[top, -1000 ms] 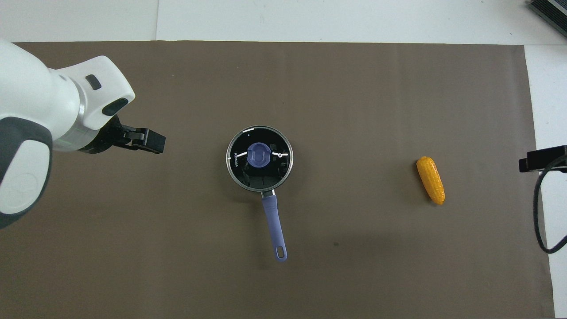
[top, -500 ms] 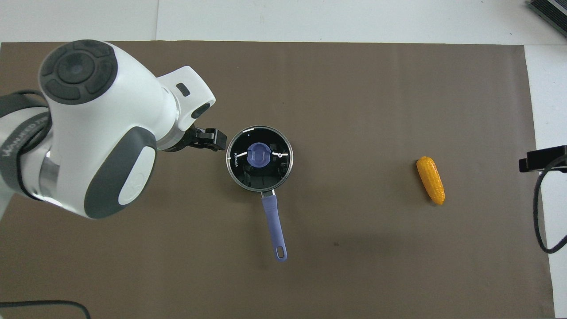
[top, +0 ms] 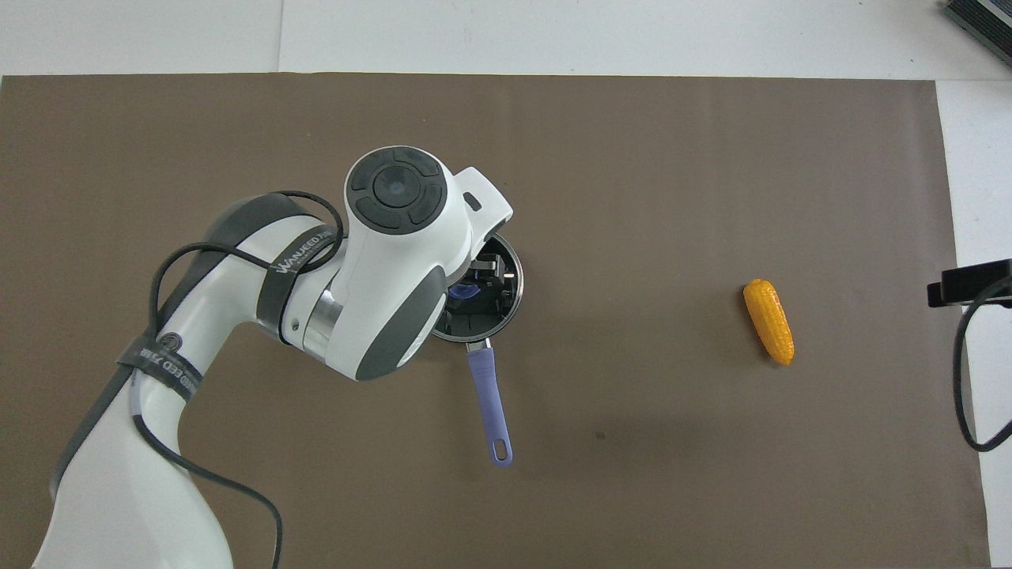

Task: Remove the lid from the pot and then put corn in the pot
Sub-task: 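Reach the left gripper over the pot to the lid knob, then close the left gripper on the glass lid knob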

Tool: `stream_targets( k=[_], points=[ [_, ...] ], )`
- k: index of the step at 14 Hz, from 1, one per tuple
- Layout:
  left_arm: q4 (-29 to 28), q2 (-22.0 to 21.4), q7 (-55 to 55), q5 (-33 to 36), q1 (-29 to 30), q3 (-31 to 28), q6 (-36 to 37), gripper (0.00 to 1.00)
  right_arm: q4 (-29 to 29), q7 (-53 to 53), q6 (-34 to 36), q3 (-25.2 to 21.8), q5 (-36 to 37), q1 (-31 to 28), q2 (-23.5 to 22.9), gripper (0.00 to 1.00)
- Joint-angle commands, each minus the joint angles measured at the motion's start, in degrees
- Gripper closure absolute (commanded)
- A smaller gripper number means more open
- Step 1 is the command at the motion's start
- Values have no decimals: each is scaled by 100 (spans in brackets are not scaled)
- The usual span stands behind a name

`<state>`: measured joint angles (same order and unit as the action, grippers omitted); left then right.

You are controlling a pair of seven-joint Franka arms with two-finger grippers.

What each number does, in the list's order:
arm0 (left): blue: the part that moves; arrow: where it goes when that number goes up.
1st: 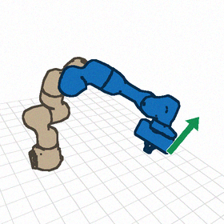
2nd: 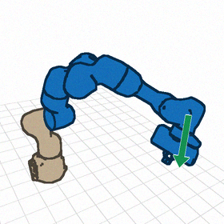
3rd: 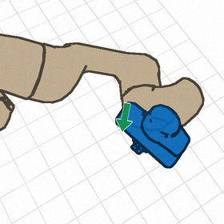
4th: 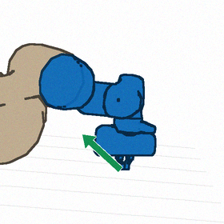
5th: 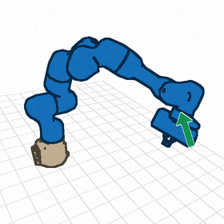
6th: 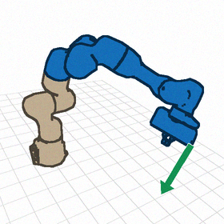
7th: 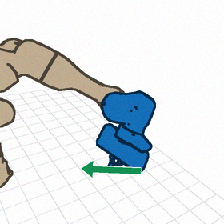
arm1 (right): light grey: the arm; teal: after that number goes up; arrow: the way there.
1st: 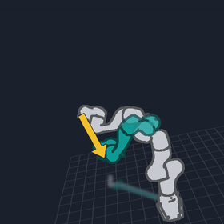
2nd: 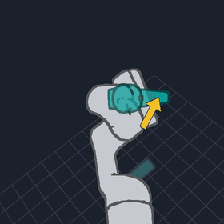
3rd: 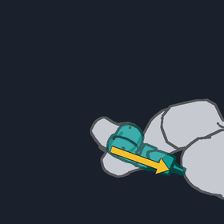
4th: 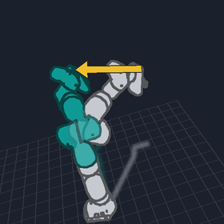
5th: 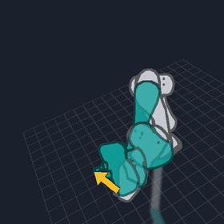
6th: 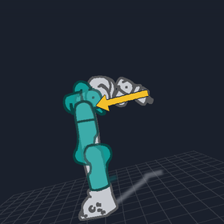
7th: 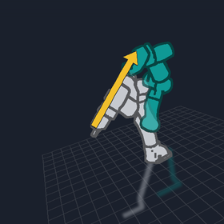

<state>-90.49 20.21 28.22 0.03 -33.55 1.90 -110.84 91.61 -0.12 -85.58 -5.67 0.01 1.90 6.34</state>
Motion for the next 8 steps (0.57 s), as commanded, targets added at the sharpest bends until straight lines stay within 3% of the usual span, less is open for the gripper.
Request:
stream_targets(
  k=[1, 8],
  points=[
    [93, 158, 359, 199, -205, -93, -130, 0, 24, 153, 15, -13, 61, -32, 69, 0],
    [22, 168, 500, 6, -117, -84, -342, 0, 33, 144, 50, -13, 61, -32, 69, 0]
  ],
)
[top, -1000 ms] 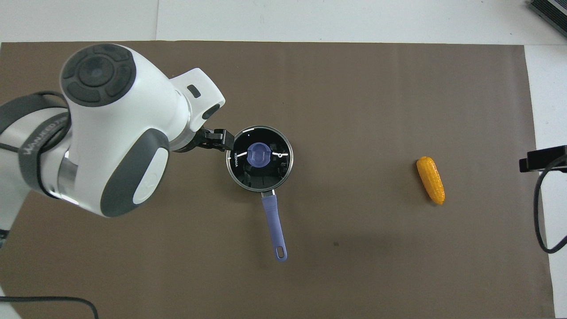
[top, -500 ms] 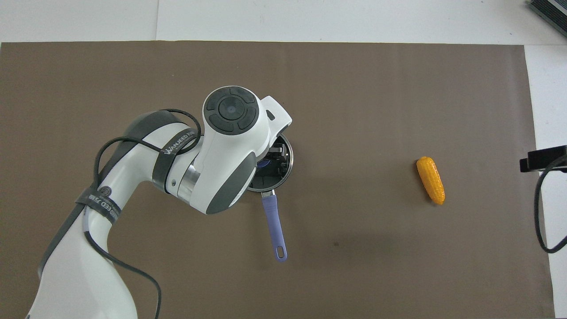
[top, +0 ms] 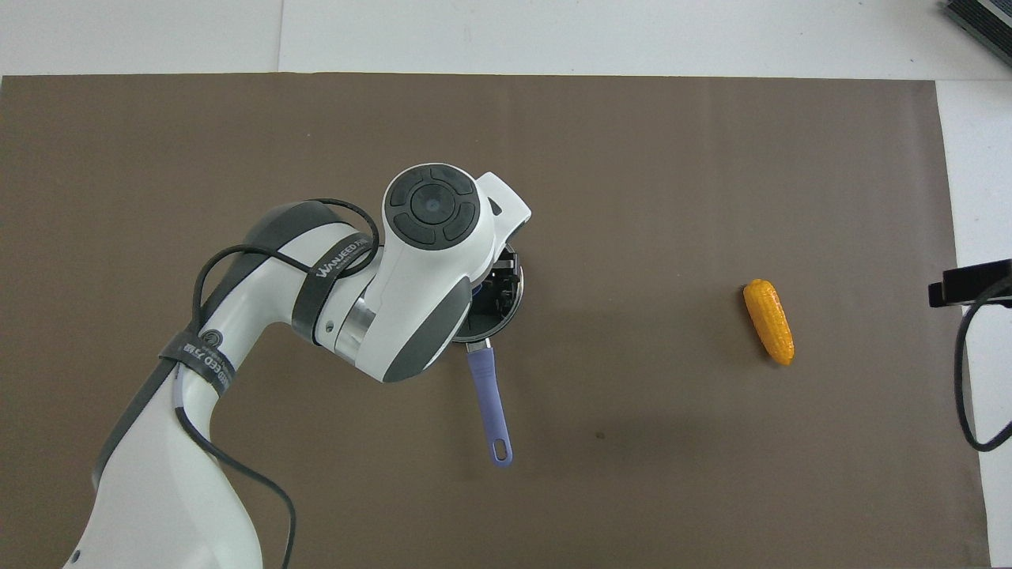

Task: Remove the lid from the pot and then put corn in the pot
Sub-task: 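Close the left gripper on the glass lid knob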

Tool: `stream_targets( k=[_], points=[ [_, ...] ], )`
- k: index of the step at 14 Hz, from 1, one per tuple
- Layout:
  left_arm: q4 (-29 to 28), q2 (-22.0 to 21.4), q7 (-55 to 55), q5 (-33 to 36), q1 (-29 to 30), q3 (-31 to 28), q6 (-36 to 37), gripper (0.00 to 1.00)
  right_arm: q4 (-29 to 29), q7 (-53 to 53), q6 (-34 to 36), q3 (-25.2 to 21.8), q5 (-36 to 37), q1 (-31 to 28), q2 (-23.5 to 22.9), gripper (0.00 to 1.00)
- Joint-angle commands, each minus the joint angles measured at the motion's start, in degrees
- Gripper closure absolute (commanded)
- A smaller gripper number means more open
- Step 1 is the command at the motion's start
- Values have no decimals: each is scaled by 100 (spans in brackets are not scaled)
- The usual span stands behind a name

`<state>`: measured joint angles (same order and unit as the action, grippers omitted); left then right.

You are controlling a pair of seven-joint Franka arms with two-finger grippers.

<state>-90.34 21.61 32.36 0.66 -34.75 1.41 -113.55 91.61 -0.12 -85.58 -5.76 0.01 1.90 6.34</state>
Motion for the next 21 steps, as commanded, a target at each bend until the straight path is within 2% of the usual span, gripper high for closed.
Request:
stream_targets(
  k=[1, 7, 10, 11, 13, 14, 16, 21],
  points=[
    [-18, 28, 95, -57, 12, -35, -62, 0, 33, 153, 50, 5, 61, -31, 69, 0],
    [-168, -7, 86, -83, 39, -35, -44, 0, 24, 153, 67, 5, 61, -31, 69, 0],
    [-247, -34, 95, -83, 39, -35, -70, 11, 24, 153, 76, 5, 61, -31, 69, 0],
    [-247, -34, 95, -83, 30, -35, -70, 19, 33, 153, 76, 5, 61, -31, 69, 0],
    [-247, -34, 191, -92, 39, -35, -79, 46, 33, 153, 76, 5, 61, -31, 69, 0],
    [-247, -42, 357, -92, 39, -35, -62, 68, 33, 162, 76, 5, 61, -31, 69, 0],
    [-195, -25, 385, -92, 39, -35, -53, 100, 33, 162, 76, 5, 61, -31, 78, 0],
    [156, -104, 324, -83, 39, -79, 297, 100, 42, 162, 76, 5, 61, -31, 78, 0]
  ],
)
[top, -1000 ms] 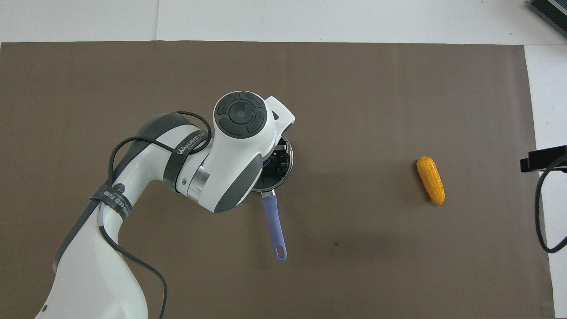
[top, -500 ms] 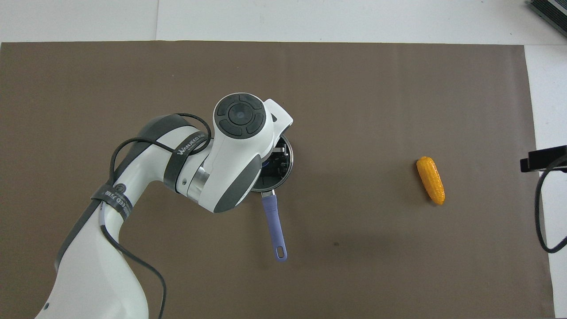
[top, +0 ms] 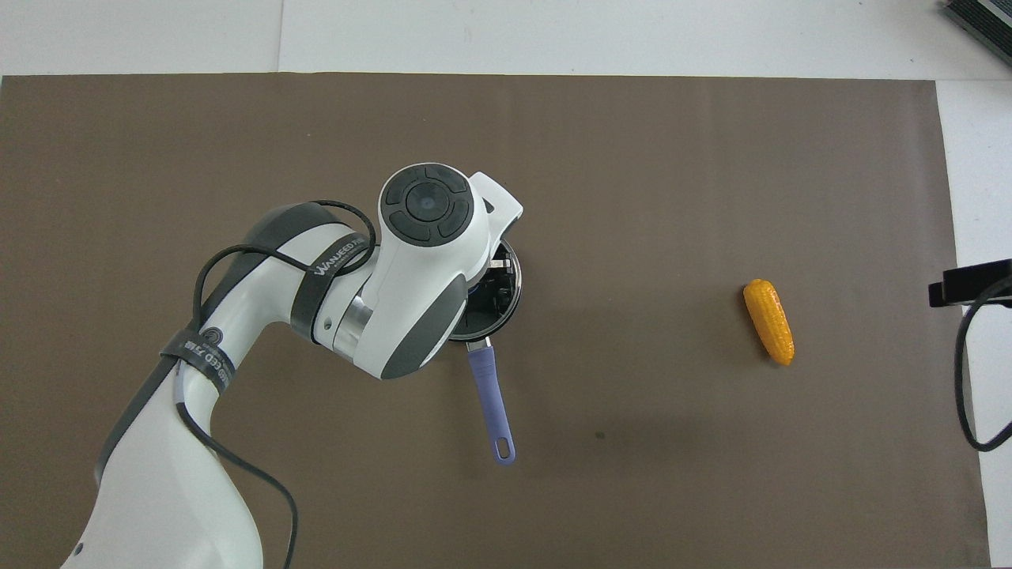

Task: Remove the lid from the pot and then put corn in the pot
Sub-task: 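Close the left gripper on the glass lid knob, then lift the lid off the pot while the right gripper reaches the corn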

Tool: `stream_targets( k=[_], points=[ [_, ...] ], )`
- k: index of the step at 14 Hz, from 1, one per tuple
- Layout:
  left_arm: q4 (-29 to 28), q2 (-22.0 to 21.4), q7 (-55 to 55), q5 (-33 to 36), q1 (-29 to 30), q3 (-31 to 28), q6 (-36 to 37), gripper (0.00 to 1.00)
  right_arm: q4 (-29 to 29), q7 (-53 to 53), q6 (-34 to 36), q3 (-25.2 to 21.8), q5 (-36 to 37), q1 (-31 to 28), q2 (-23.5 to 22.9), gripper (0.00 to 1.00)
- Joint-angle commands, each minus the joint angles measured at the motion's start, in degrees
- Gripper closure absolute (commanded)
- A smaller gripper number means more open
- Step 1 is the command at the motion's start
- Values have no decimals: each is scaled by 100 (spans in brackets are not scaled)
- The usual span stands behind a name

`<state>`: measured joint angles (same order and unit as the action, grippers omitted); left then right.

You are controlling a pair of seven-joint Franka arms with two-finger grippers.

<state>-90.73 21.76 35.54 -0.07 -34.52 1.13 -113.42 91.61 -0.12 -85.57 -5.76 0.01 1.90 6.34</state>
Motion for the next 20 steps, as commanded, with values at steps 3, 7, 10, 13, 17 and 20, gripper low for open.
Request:
stream_targets(
  k=[3, 7, 10, 13, 17, 20],
  points=[
    [319, -364, -21, -2, 234, -104, 645, 100, 41, 135, 67, 5, 61, -31, 78, 0],
    [311, -786, -888, -247, 726, -104, 1040, 100, 24, 127, 32, 5, 61, -31, 69, 0],
    [311, -866, -1320, -257, 1104, -104, 1252, 100, 6, 118, 14, 57, 8, -23, 60, 0],
    [249, -927, -1892, -257, 1587, -104, 1419, 100, 268, 319, -21, 75, 8, -14, 130, 0],
    [100, -971, -2673, -257, 2299, -122, 1490, 100, 1058, 485, -1309, 84, -36, 65, -36, 0],
    [-408, -1216, -3270, -257, 2747, -122, 1358, 100, 1324, 1319, -2031, 84, -45, 118, -684, 0]
  ],
)
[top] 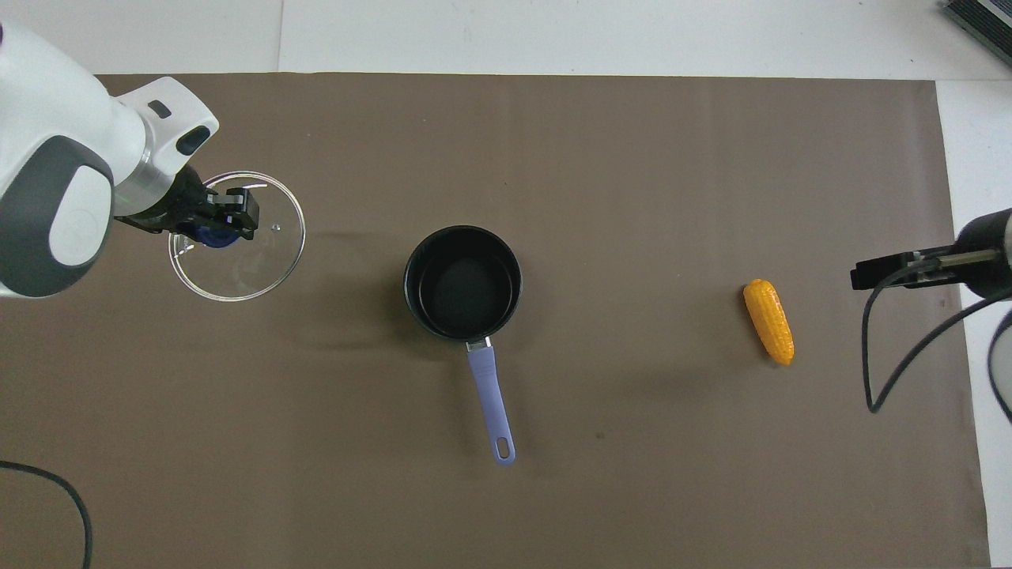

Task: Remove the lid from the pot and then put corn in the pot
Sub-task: 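Lift the lid off the pot while the right gripper reaches the corn, then set the lid down with the left gripper while the right gripper grasps corn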

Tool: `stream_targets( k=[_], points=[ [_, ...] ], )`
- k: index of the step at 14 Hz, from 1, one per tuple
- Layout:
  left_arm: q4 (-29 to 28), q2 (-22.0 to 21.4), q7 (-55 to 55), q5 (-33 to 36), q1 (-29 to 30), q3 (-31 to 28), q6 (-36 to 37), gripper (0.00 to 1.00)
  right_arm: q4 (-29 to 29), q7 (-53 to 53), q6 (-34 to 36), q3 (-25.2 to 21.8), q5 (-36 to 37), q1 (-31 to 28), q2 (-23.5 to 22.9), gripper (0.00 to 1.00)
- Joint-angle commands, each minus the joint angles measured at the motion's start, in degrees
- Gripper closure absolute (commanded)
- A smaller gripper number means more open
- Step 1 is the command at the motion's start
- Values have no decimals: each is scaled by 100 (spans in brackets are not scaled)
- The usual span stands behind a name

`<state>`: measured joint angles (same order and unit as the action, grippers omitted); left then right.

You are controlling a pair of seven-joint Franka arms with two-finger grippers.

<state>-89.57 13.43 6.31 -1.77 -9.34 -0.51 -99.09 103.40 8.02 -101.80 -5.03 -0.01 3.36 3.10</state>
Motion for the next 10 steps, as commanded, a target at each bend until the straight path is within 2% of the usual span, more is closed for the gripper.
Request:
stream_targets(
  k=[1, 3, 6, 8, 10],
  points=[
    [-779, -542, -637, -87, 413, 42, -189, 100, 154, 655, -593, 11, -43, -29, -606, 0],
    [-1359, -788, -1130, -70, 660, 33, -487, 100, 320, 1049, -1137, 11, -43, -46, -985, 0],
    [-2080, -1018, -1360, -34, 951, 33, -962, 100, 908, 1236, -1894, 11, -52, -29, -1249, 0],
    [-2353, -966, -1370, -8, 1030, 24, -1269, 100, 1181, 1411, -2106, 11, -69, -29, -1277, 0],
    [-2827, -922, -1370, 10, 1188, 33, -1953, 100, 1392, 1518, -2352, 11, -78, -64, -1382, 0]
  ],
)
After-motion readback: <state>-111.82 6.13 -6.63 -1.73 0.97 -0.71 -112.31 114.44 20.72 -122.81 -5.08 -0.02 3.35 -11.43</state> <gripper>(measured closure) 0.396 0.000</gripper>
